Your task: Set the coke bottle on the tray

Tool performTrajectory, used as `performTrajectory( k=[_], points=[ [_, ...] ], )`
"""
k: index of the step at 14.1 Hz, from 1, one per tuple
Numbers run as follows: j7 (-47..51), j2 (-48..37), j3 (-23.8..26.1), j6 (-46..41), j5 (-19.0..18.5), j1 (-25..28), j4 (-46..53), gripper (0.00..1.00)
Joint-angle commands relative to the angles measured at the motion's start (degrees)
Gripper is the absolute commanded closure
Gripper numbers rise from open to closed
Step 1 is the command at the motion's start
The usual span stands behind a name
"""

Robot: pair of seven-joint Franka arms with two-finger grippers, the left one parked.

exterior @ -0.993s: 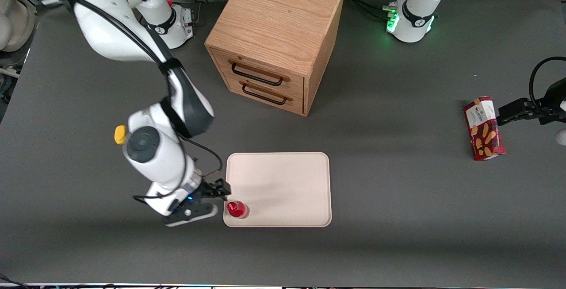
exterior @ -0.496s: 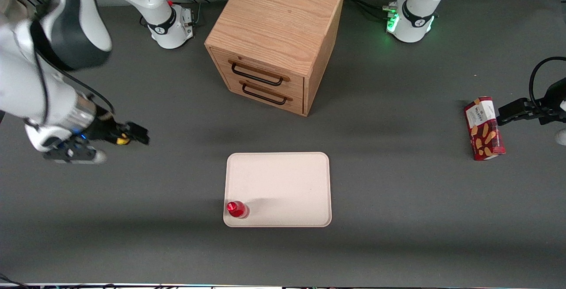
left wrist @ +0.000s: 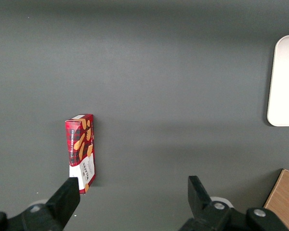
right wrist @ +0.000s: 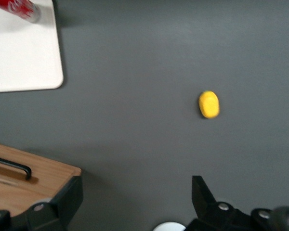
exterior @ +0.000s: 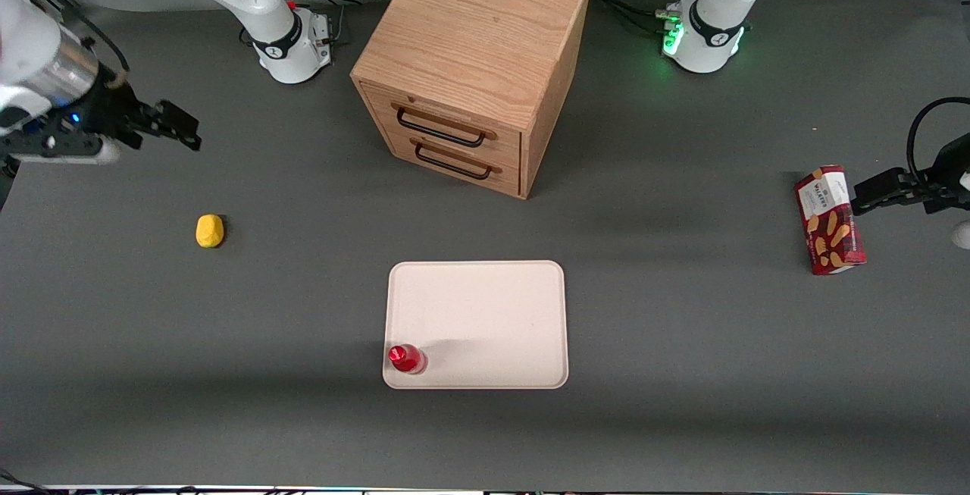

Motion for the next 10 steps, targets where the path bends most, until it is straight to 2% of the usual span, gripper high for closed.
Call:
performTrajectory(
  k=[1, 3, 4, 6, 10],
  points=[
    [0.8, -0.5, -0.4, -0.3, -1.8, 0.6, -0.8, 0.0],
    [0.8, 2.5, -0.5, 0.1, -1.3, 0.4, 2.0, 0.0],
    [0.5, 4.6, -2.4, 0.4, -0.7, 0.4, 4.4, 0.0],
    [0.1, 6.5, -3.1, 0.6, 1.9, 0.4, 6.4, 0.0],
    [0.2, 6.4, -3.9, 0.4, 2.1, 0.4, 6.5, 0.0]
  ],
)
